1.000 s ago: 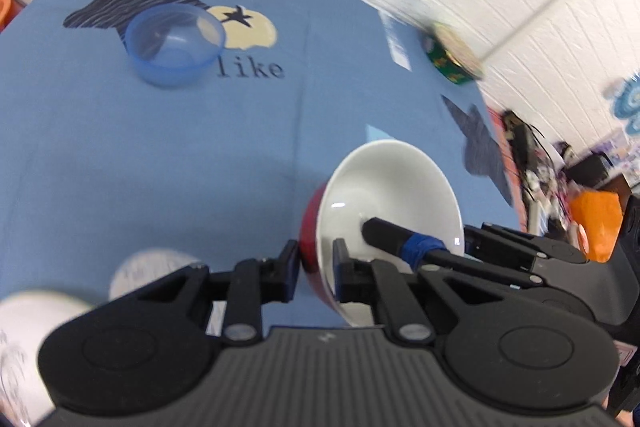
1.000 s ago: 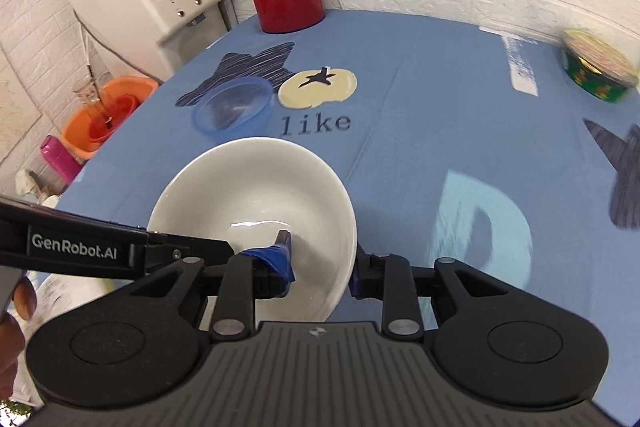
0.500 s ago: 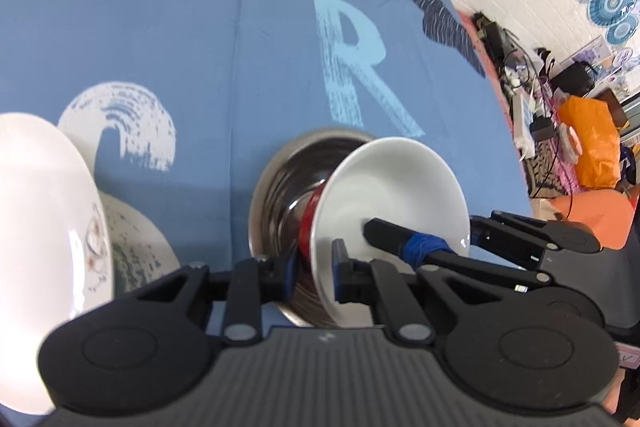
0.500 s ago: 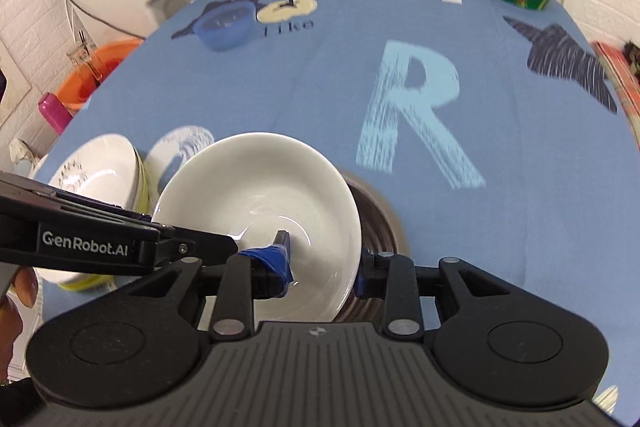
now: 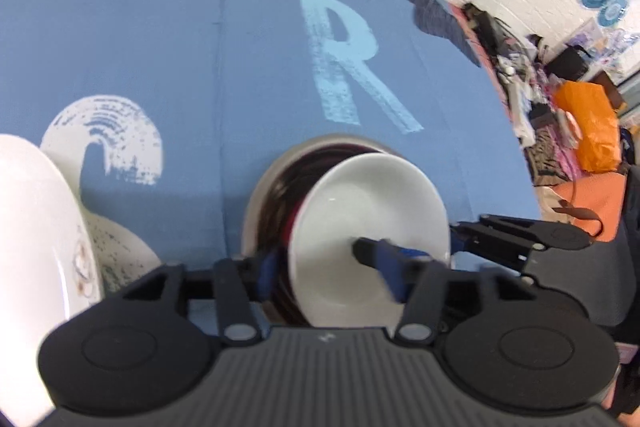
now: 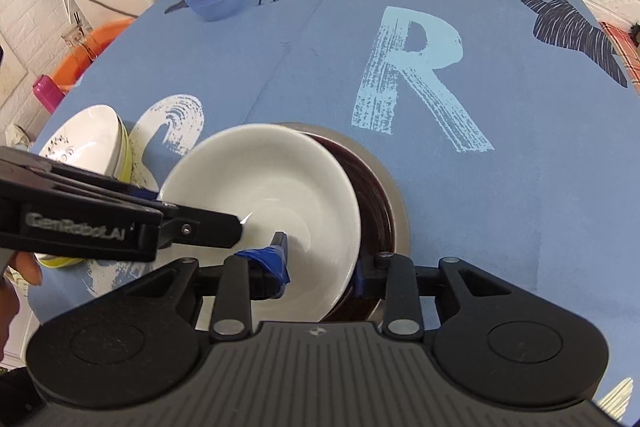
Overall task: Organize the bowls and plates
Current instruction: 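Open both grippers and withdraw from the red bowl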
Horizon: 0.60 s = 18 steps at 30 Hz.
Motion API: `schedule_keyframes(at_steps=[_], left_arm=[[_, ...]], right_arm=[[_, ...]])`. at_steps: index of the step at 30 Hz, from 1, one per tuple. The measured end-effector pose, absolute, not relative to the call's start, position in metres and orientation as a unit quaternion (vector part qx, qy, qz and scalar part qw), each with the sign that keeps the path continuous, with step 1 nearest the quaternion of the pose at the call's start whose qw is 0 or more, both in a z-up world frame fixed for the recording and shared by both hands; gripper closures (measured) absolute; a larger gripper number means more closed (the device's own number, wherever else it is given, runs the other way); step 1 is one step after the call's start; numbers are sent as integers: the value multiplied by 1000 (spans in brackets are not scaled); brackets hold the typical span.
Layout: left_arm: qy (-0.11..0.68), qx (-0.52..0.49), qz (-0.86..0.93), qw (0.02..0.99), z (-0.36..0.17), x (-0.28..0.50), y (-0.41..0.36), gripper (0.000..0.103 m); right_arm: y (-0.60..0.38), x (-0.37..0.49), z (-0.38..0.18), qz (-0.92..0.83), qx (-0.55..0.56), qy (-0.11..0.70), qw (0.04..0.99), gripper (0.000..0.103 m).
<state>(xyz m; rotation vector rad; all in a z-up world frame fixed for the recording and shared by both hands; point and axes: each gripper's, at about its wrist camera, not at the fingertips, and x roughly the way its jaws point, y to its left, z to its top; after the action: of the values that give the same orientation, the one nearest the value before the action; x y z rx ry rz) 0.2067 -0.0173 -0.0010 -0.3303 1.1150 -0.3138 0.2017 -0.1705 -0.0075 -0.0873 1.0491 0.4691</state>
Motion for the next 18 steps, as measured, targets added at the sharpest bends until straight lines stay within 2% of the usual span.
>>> schedule_keyframes(at_steps=[6, 8, 18], left_arm=[[508, -150, -157, 834, 17, 203, -13, 30], [496, -148, -150, 842, 25, 201, -8, 20], [445, -128, -112, 879, 48, 195, 24, 20]], right_arm=[[-170, 197, 6, 209, -74, 478, 850, 86], [-175, 198, 13, 206, -68, 472, 855, 86], [-190, 209, 39, 194, -21, 443, 875, 83]])
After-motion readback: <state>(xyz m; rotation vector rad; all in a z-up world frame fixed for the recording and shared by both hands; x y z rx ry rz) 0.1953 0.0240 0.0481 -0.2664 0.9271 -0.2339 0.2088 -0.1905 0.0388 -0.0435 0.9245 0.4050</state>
